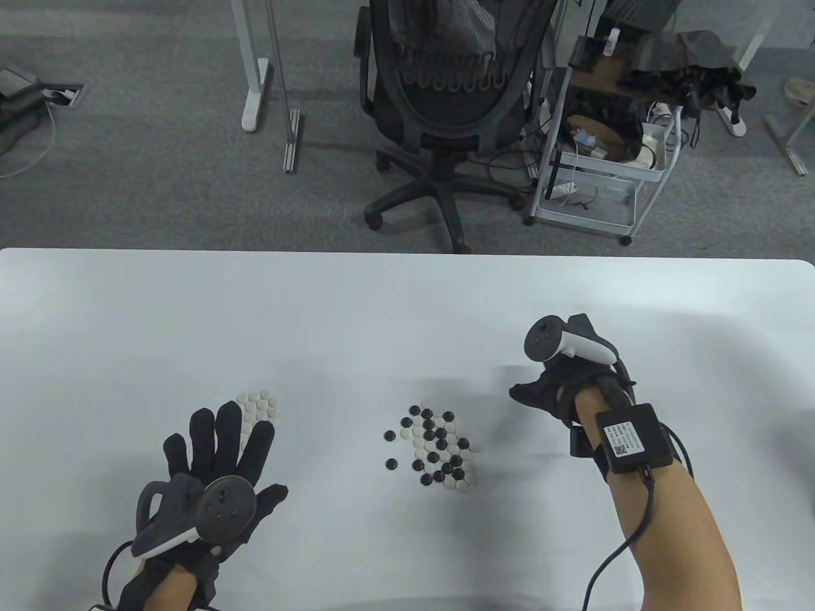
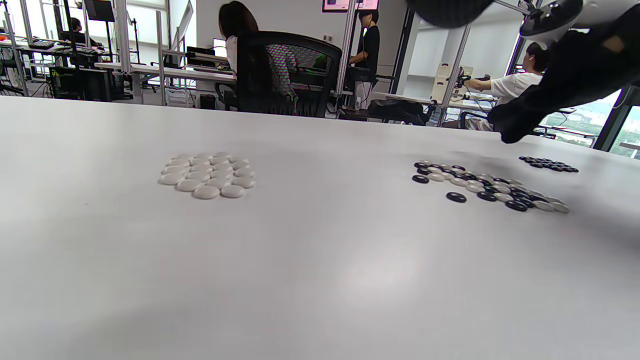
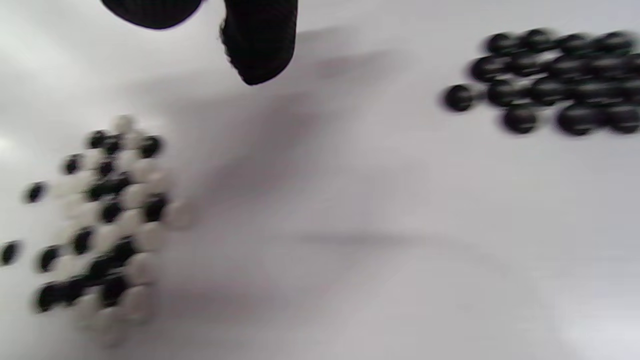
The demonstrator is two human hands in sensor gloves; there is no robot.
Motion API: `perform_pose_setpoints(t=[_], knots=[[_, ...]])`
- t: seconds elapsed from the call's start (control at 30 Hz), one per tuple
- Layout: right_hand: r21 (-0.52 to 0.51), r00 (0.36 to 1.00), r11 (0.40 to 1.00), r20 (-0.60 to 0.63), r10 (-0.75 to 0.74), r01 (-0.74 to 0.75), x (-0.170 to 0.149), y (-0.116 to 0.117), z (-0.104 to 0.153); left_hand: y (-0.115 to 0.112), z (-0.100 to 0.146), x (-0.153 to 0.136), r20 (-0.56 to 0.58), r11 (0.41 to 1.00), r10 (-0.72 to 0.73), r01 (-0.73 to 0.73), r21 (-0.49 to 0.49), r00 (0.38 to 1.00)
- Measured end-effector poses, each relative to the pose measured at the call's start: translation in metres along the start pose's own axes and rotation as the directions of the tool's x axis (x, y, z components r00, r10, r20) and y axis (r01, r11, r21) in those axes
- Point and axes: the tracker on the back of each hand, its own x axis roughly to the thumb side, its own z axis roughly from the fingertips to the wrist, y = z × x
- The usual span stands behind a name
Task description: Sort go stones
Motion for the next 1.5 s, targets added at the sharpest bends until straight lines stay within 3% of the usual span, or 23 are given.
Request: perform_pose_setpoints(t=[0.23, 0.47, 0.77, 1.2, 1.5], knots=[[0.063, 0.988, 0.997, 0.152, 0.035, -0.045, 0.061, 0.02, -0.026, 0.001, 0.002, -0.001, -0.003, 1.0, 0.008, -0.008, 0.01, 1.0], [0.101, 0.989, 0.992, 0.139, 0.056, -0.071, 0.065, 0.037, -0.045, 0.004, 0.005, -0.002, 0.001, 0.999, 0.019, -0.019, 0.026, 1.0], [0.077, 0.998, 0.997, 0.066, -0.023, 0.018, 0.022, 0.031, -0.035, 0.004, 0.005, -0.002, 0.004, 1.0, 0.015, -0.015, 0.02, 1.0], [0.008, 0.99, 0.999, -0.133, -0.041, 0.043, -0.072, 0.028, 0.004, 0.003, 0.003, 0.0, 0.002, 1.0, 0.009, -0.009, 0.005, 1.0], [-0.042, 0.975, 0.994, -0.198, -0.106, 0.099, -0.102, 0.027, 0.011, 0.003, 0.003, 0.001, -0.005, 1.0, 0.009, -0.009, 0.005, 1.0]])
